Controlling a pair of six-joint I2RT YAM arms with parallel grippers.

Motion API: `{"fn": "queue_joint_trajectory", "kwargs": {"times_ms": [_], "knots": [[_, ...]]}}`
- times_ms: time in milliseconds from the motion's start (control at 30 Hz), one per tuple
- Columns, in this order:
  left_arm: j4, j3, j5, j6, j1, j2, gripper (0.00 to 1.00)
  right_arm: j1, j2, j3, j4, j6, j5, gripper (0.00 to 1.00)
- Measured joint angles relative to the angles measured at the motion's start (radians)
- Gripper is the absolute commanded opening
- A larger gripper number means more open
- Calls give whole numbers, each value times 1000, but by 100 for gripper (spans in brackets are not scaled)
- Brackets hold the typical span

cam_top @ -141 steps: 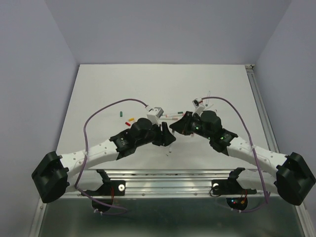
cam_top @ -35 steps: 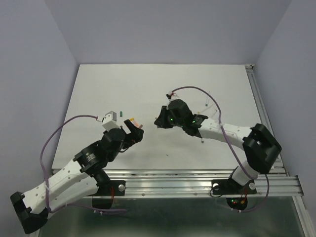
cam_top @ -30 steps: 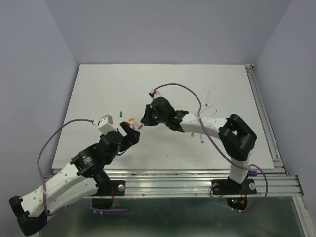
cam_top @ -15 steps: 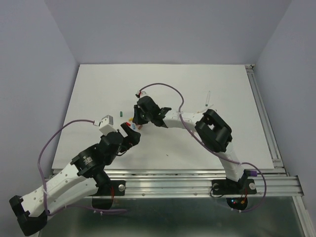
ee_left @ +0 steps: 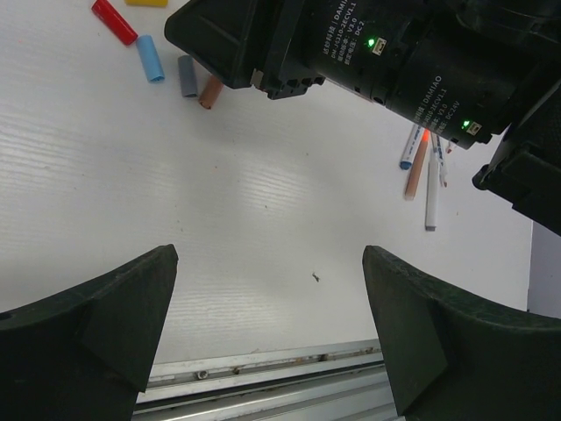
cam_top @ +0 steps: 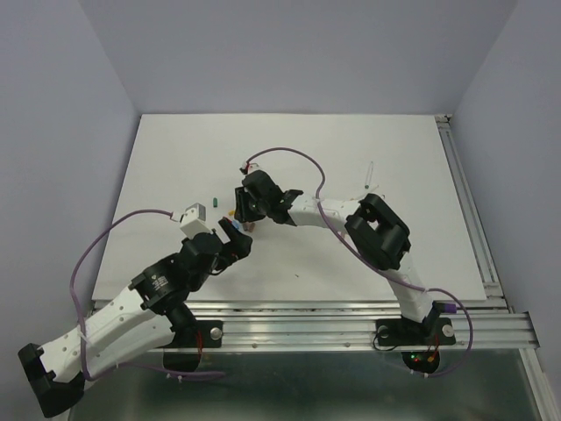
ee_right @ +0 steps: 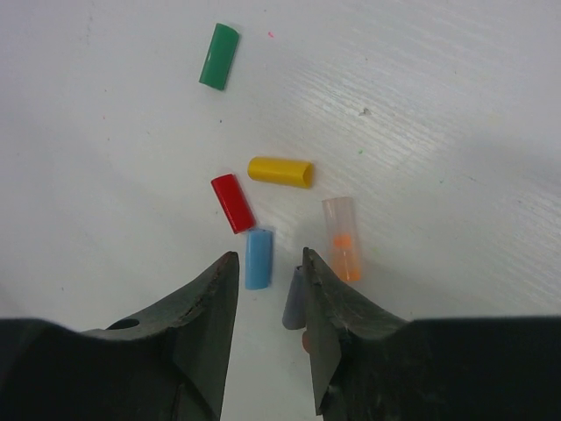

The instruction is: Open the pen caps

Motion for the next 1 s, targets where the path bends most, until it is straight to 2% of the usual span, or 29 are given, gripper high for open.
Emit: {"fn": "queue_joint_trajectory", "kwargs": {"times_ms": [133,167,233,267,333,433,600,800,1000], "knots": [[5,0,4,4,0,2,99,0,0,0,0,-1,0,61],[5,0,4,5,0,2,99,0,0,0,0,-4,0,70],[7,0,6,5,0,2,99,0,-1,0,0,-4,1,79],[8,0,7,5,0,2,99,0,-5,0,-3,-6,4,92],[11,0,11,6,0,2,99,0,-15,-1,-7,-5,8,100],[11,0,16,8,0,2,99,0,-64,-17,-13,-21,20,100],[12,0,30,8,0,0,99,-1,-234,-127,-37,-100,83,100],[39,-6,51,14,0,11,99,-53,-429,-373,-75,-116,150,100],[71,-5,62,31,0,64,99,-141,-515,-586,-121,-83,219,100]]}}
